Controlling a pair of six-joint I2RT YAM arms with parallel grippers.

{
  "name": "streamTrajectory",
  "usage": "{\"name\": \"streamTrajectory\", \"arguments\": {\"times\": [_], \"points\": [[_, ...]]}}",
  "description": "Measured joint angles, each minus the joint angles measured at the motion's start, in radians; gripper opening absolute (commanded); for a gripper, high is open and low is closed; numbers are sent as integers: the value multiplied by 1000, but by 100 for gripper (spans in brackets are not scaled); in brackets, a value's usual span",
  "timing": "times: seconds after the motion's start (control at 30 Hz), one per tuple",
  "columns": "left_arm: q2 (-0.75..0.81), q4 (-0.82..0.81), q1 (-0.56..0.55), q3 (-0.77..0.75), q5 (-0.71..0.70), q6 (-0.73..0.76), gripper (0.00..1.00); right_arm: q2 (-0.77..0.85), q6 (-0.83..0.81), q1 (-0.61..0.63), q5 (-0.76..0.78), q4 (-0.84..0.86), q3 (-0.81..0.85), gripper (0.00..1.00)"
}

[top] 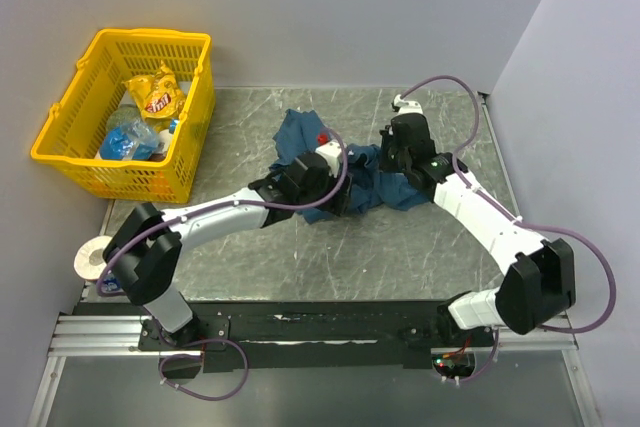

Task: Pin the brooch onto the clothing
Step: Flatten out the clothes at the center of the board.

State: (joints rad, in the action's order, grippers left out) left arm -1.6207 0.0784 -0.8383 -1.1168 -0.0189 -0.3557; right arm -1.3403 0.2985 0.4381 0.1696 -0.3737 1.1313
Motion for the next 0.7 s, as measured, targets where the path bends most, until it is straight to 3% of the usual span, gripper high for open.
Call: {"name": "streamTrajectory", "arguments": {"times": [0.4,0.7], "points": [[-185,-10,-171,-94,-252,93,79,-42,27,-39,-71,-14,26,0],[-287,-6,-207,-145,-377,145,78,-71,37,-75,-119,-14,27,0]]}}
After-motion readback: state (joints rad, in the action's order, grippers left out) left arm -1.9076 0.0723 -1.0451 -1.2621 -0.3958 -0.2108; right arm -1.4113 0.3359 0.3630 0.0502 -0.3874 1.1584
